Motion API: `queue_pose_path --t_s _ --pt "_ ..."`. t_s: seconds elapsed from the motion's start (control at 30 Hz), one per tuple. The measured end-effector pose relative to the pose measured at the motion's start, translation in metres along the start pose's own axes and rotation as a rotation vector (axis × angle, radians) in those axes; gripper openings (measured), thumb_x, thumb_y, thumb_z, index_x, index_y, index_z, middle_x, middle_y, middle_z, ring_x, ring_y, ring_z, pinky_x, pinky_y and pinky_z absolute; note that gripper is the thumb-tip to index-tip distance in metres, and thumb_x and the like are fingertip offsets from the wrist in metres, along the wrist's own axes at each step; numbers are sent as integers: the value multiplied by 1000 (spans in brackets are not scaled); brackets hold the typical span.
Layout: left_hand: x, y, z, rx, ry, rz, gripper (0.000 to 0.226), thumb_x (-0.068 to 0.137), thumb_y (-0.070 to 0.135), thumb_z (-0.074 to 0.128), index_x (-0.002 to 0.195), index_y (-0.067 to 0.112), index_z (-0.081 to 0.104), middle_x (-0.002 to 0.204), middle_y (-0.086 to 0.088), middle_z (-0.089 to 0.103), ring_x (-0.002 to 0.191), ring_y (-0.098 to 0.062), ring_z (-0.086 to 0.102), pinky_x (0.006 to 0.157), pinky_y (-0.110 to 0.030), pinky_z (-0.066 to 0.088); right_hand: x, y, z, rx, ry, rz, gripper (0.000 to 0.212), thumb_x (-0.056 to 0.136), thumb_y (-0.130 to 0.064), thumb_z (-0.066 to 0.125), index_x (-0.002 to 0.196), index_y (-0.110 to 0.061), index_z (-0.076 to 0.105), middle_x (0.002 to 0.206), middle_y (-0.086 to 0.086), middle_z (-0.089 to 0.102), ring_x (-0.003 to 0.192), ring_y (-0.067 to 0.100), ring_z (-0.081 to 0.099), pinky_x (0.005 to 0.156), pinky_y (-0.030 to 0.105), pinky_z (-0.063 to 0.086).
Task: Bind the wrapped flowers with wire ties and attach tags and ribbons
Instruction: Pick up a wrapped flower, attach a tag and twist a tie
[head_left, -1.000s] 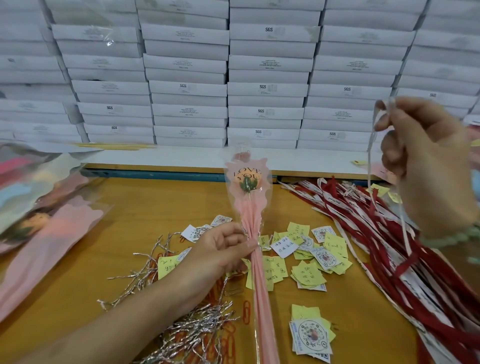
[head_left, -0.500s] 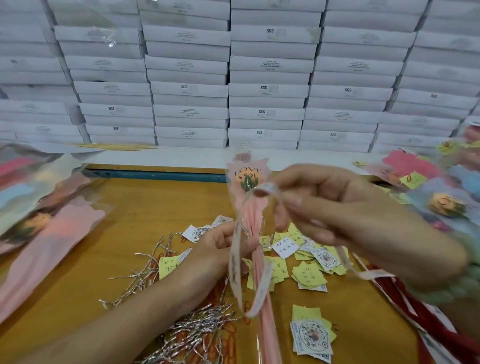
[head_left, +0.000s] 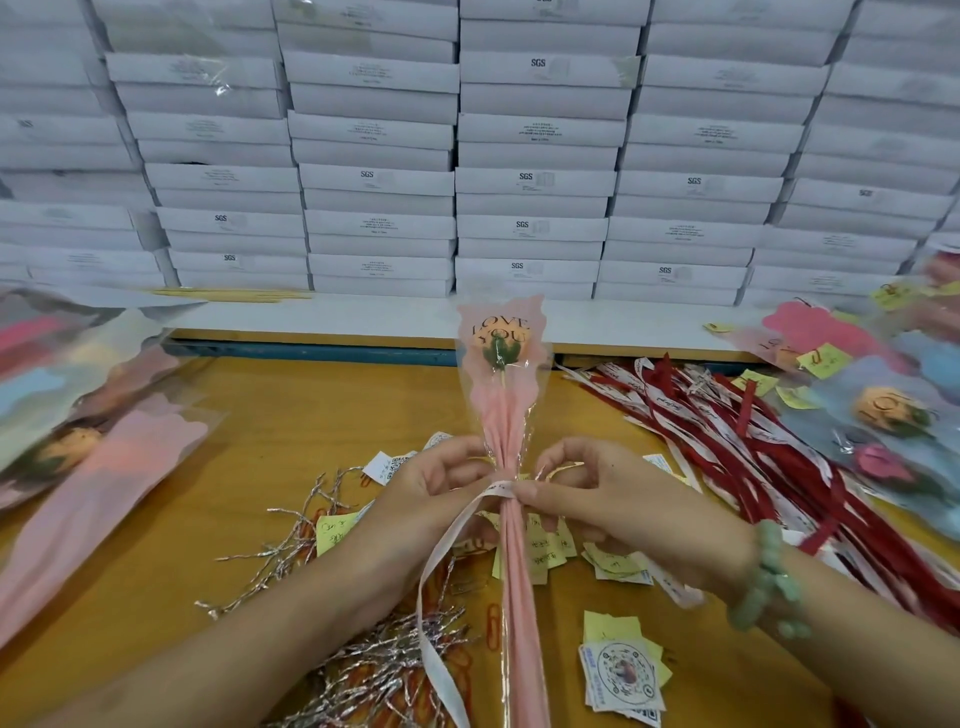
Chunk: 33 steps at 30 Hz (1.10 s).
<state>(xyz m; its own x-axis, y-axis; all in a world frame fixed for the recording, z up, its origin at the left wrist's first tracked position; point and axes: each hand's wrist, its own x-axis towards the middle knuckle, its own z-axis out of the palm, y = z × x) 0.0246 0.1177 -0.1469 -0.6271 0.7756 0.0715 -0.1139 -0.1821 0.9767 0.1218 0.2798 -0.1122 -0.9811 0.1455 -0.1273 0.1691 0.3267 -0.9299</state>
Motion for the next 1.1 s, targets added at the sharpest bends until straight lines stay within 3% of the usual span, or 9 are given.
queue_pose_path --t_s 0.07,0.23,0.4,0.5,0.6,0.7,0.87,1.0,1.1 --pt "0 0 0 5 -11 -3 20 81 15 72 99 21 75 104 -11 74 81 -19 72 64 -24 58 0 2 0 138 -65 13 41 80 -37 70 112 -15 58 71 -4 67 45 2 42 36 12 27" --pt "-1 0 0 36 20 -27 46 70 31 78 112 13 69 106 -11 73 83 -22 72 65 -25 58 1 4 -1 147 -33 -29 41 73 -36 72 104 -12 65 76 0 69 45 2 43 36 12 27" --pt "-5 5 1 36 -71 -2 19 90 24 62 102 16 74 85 -10 72 70 -16 70 60 -20 54 3 6 2 157 -4 -17 29 83 -29 72 106 -12 64 78 1 70 46 4 42 37 13 27" --pt "-7 7 4 100 -96 8 28 96 33 53 98 14 73 77 -8 69 64 -15 65 56 -20 52 2 7 5 157 5 -34 29 84 -31 71 109 -18 63 83 3 67 49 4 41 39 14 26" --pt "-7 8 6 169 -129 30 29 93 43 56 95 19 73 72 -4 62 60 -15 59 55 -23 50 1 8 5 189 34 -51 21 84 -27 72 103 -21 65 80 0 59 47 2 39 38 12 26" --pt "-7 9 5 277 -152 34 26 87 43 62 105 27 73 66 2 57 52 -10 53 51 -23 48 2 9 3 264 15 -32 26 82 -23 73 105 -15 64 68 -8 55 44 1 37 36 11 25" --pt "-7 10 4 338 -172 68 28 94 40 55 115 28 70 61 4 52 46 -5 47 47 -15 41 3 10 0 285 -31 -52 36 75 -38 72 99 -11 66 55 -15 50 43 1 32 37 12 23" --pt "-6 9 2 302 -135 45 22 95 35 58 104 19 70 62 2 59 45 -4 50 48 -12 41 5 10 1 157 25 -70 46 66 -54 72 95 -18 70 65 -8 59 45 0 37 40 13 25" --pt "-6 7 2 137 -107 -11 13 92 27 62 93 19 72 66 -4 63 49 -9 55 48 -15 45 3 10 0 89 16 -119 39 75 -49 70 95 -16 72 59 -11 57 45 -1 42 42 12 28"
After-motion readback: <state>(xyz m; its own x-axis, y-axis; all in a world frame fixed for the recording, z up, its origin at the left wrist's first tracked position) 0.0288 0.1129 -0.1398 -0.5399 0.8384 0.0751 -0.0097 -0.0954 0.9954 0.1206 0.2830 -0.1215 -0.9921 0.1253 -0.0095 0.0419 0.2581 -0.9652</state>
